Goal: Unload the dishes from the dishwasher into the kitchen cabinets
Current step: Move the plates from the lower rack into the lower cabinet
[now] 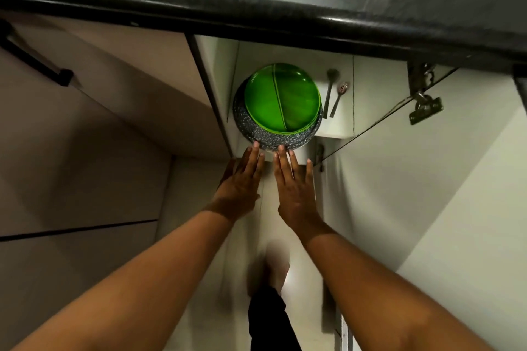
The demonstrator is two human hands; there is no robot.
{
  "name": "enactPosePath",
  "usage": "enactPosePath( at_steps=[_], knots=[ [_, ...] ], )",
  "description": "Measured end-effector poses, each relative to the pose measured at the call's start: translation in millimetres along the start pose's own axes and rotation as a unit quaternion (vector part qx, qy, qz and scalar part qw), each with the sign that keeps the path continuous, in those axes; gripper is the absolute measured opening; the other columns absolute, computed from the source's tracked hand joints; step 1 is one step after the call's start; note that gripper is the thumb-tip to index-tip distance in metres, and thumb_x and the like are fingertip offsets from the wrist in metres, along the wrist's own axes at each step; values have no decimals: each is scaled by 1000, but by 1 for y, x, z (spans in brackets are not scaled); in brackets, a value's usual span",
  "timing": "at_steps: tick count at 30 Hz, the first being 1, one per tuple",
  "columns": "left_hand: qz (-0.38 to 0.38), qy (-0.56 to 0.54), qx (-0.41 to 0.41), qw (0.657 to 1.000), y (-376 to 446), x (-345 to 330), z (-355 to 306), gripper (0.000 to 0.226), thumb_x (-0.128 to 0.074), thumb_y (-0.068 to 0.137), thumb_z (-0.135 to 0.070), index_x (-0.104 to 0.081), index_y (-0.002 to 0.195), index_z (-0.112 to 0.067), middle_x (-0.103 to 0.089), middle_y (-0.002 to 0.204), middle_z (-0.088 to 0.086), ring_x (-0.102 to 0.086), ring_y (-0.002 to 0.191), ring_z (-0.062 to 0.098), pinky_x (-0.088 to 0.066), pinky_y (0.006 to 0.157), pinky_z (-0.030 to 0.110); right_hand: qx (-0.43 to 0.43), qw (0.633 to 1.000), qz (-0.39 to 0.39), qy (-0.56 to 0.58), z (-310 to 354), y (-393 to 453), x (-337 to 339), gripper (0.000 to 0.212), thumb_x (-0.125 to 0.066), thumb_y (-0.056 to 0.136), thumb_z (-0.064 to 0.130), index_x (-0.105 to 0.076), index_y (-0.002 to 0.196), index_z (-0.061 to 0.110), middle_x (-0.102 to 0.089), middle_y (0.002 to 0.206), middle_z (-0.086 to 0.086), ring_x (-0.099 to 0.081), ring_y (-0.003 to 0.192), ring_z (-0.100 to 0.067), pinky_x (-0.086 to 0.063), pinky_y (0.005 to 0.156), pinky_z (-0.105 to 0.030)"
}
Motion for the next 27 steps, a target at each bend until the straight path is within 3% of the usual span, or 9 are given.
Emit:
enactPosePath(
  at_steps=[5, 13, 18, 23, 27],
  knots=[
    [20, 43, 21, 999, 31, 7, 11, 97, -49, 94, -49, 17, 153, -8, 27, 160, 14, 18, 150, 29, -5, 121, 53, -2, 1000, 16, -1, -4, 30, 2, 116, -71, 68, 15, 3, 157, 9, 11, 165, -11, 7, 152, -29, -12, 119, -57],
    [10, 33, 37, 999, 79, 21, 28, 93, -43, 96, -51, 16, 154, -9, 22, 162, 11, 16, 150, 27, 4, 122, 49, 56, 998, 22, 5, -33, 84, 11, 126, -78, 68, 42, 5, 157, 10, 15, 165, -10, 9, 152, -29, -8, 121, -54],
    [47, 29, 45, 997, 102, 33, 35, 89, -38, 98, -55, 17, 153, -12, 24, 161, 10, 23, 148, 26, 8, 118, 59, 60, 998, 26, -15, -42, 110, 16, 125, -75, 70, 53, 3, 157, 9, 12, 164, -14, 6, 152, -33, -14, 119, -57],
    [40, 14, 45, 998, 100, 37, 30, 84, -34, 100, -53, 19, 153, -15, 26, 160, 13, 25, 147, 28, 13, 117, 53, 62, 998, -2, 10, -35, 112, 22, 121, -76, 72, 50, 0, 157, 9, 8, 165, -15, -4, 152, -35, -17, 120, -55],
    [36, -8, 38, 999, 79, 49, 20, 76, -33, 102, -44, 15, 154, -17, 21, 161, 14, 22, 148, 29, 5, 121, 53, 57, 998, -13, -8, -30, 93, 34, 110, -72, 77, 40, -3, 157, 10, -12, 163, -16, -13, 150, -36, -15, 120, -55]
  ],
)
Point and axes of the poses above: each hand's wrist, its own y-axis towards the middle knuckle, its own x-axis out of the back of the hand, z = x × y, the point moved 2 cm from there along y, towards the middle knuckle
